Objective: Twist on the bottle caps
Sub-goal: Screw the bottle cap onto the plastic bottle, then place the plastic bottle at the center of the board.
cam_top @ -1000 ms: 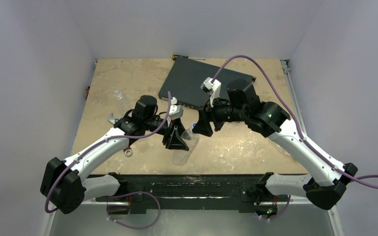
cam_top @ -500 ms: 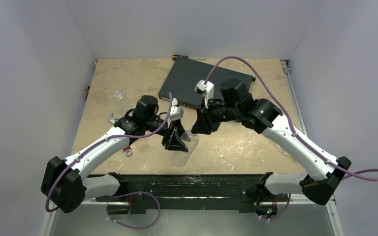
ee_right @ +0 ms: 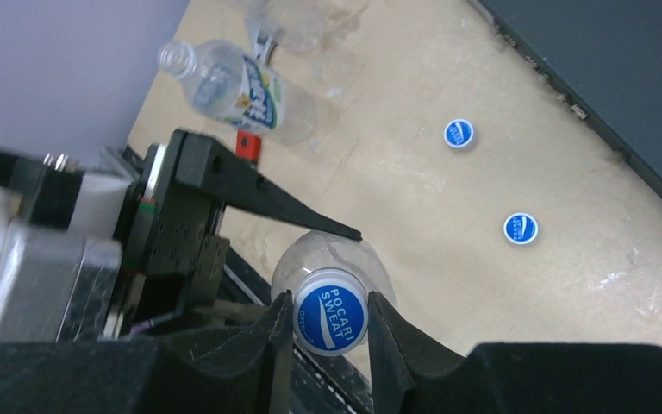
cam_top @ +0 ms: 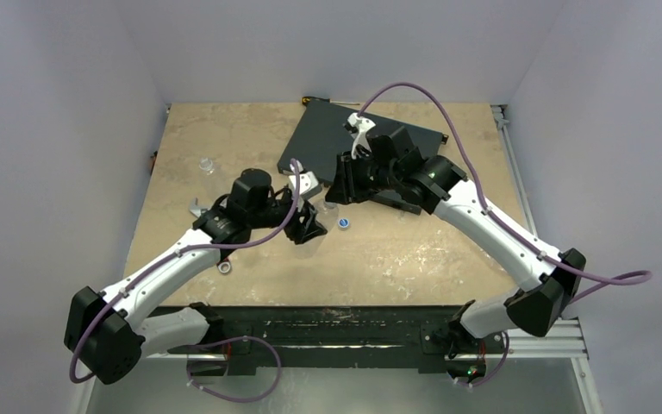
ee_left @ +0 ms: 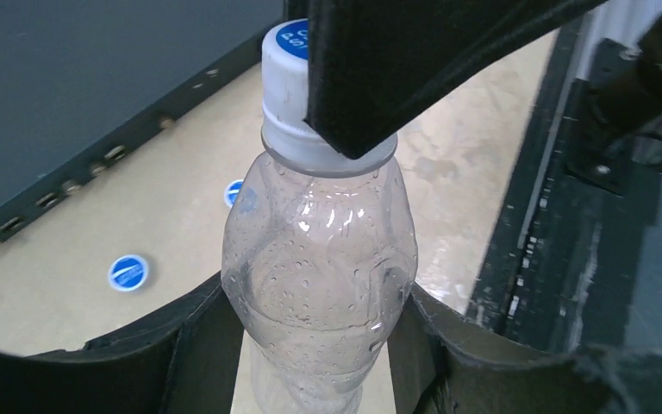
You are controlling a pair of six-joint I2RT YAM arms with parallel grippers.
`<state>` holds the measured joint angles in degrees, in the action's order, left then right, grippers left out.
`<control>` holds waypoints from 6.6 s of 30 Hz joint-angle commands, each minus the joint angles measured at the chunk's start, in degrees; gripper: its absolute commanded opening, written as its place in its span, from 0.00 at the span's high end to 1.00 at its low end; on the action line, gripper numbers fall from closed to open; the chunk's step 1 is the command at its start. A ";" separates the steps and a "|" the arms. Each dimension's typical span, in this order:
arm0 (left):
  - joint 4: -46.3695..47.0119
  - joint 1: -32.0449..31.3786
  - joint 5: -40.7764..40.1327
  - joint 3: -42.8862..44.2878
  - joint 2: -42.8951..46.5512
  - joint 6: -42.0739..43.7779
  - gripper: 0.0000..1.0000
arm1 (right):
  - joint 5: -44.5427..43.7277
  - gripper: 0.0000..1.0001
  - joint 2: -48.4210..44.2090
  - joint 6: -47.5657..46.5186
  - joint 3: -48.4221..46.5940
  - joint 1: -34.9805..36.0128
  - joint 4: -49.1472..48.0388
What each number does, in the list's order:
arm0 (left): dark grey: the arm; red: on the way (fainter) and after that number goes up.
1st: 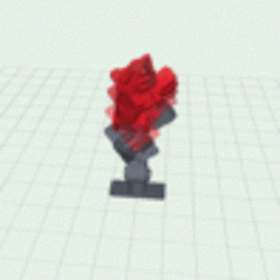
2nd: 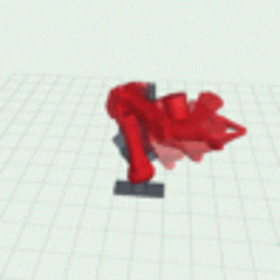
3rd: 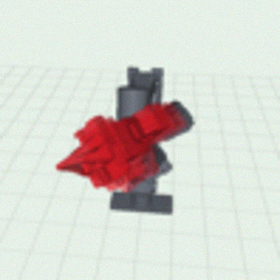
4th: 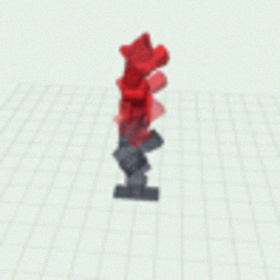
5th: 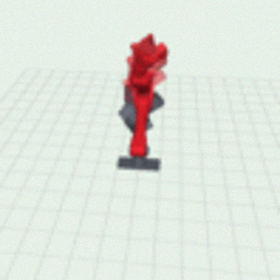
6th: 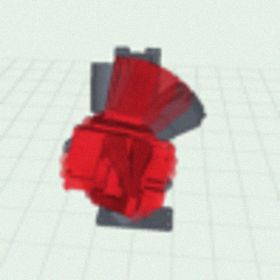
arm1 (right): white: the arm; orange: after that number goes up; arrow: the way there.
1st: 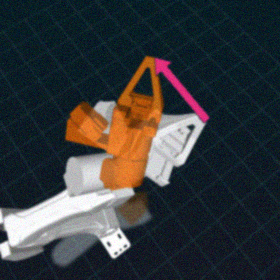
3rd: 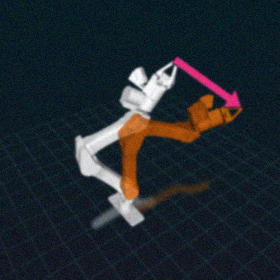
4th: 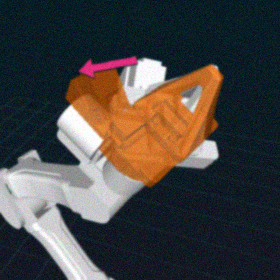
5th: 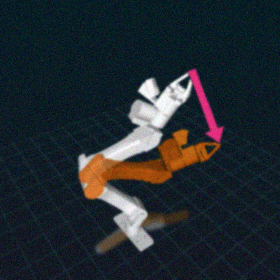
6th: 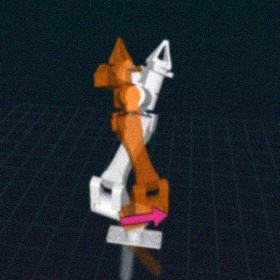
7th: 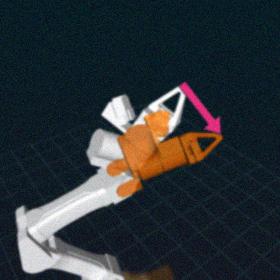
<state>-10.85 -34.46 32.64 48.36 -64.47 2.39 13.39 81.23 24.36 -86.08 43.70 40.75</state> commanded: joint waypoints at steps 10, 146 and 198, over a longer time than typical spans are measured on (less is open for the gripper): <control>24.59 -11.94 -40.27 0.17 2.18 10.53 1.00 | 2.96 1.00 9.93 25.81 -0.17 1.91 -7.86; 15.99 -4.13 -9.05 -1.87 -0.69 0.57 1.00 | -20.96 0.49 3.14 8.50 -11.35 5.02 7.65; 14.10 -1.77 -22.36 -4.41 6.68 -8.03 0.09 | -32.00 0.91 9.71 -1.89 -0.32 -42.56 -3.84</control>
<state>1.21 -36.73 10.55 44.12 -58.57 -5.43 -19.90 91.55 22.22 -87.64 1.23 40.80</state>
